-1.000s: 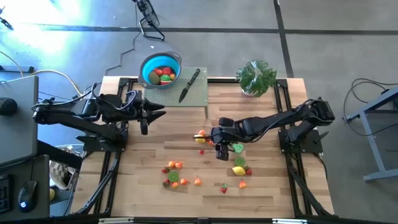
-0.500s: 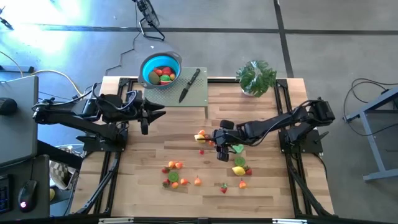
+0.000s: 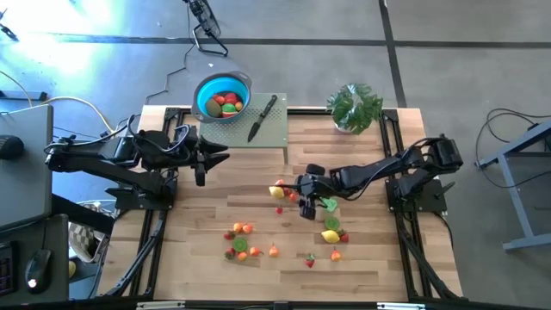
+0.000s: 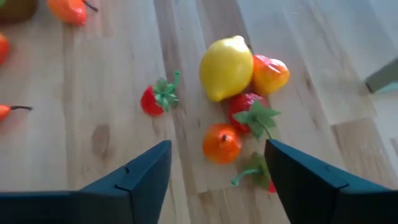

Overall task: Pick & Place Fruit
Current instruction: Put the orange pear into the strainer bowl on the shelf

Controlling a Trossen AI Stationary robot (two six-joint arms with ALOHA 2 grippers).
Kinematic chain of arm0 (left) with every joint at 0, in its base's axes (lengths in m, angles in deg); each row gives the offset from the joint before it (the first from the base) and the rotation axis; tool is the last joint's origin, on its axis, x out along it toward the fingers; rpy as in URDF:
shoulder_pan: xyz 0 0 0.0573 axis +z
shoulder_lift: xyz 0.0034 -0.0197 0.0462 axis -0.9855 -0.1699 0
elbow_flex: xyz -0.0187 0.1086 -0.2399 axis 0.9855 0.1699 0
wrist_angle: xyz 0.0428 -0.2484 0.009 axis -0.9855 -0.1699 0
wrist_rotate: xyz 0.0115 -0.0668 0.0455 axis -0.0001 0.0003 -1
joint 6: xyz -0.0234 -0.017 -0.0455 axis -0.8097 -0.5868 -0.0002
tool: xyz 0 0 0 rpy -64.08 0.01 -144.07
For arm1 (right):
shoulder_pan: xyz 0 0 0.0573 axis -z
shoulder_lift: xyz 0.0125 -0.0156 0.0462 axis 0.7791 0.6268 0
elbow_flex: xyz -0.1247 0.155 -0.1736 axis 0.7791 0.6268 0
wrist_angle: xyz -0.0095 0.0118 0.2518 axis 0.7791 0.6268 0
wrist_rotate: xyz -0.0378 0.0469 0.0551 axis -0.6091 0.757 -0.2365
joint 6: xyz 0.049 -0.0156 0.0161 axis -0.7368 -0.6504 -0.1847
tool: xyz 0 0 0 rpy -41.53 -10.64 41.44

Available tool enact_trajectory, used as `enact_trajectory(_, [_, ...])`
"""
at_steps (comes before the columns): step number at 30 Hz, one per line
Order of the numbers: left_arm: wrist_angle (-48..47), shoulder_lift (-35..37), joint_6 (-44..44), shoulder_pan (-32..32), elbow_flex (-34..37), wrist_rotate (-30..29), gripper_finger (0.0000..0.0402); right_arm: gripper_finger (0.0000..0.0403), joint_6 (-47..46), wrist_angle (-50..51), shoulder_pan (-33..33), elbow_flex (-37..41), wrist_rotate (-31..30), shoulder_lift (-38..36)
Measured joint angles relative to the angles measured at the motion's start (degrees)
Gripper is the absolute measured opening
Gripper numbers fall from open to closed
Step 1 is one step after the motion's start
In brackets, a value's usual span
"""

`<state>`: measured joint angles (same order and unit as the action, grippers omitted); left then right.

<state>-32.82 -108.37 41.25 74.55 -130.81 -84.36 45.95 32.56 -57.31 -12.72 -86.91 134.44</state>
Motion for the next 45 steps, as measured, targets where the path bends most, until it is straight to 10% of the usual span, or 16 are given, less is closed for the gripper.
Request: enact_trajectory(45, [-1.8,0.0,-0.1,0.0,0.0,-0.2,0.0128,0.0257,2.8,-9.7,0.6,-0.1,0.4,12.0])
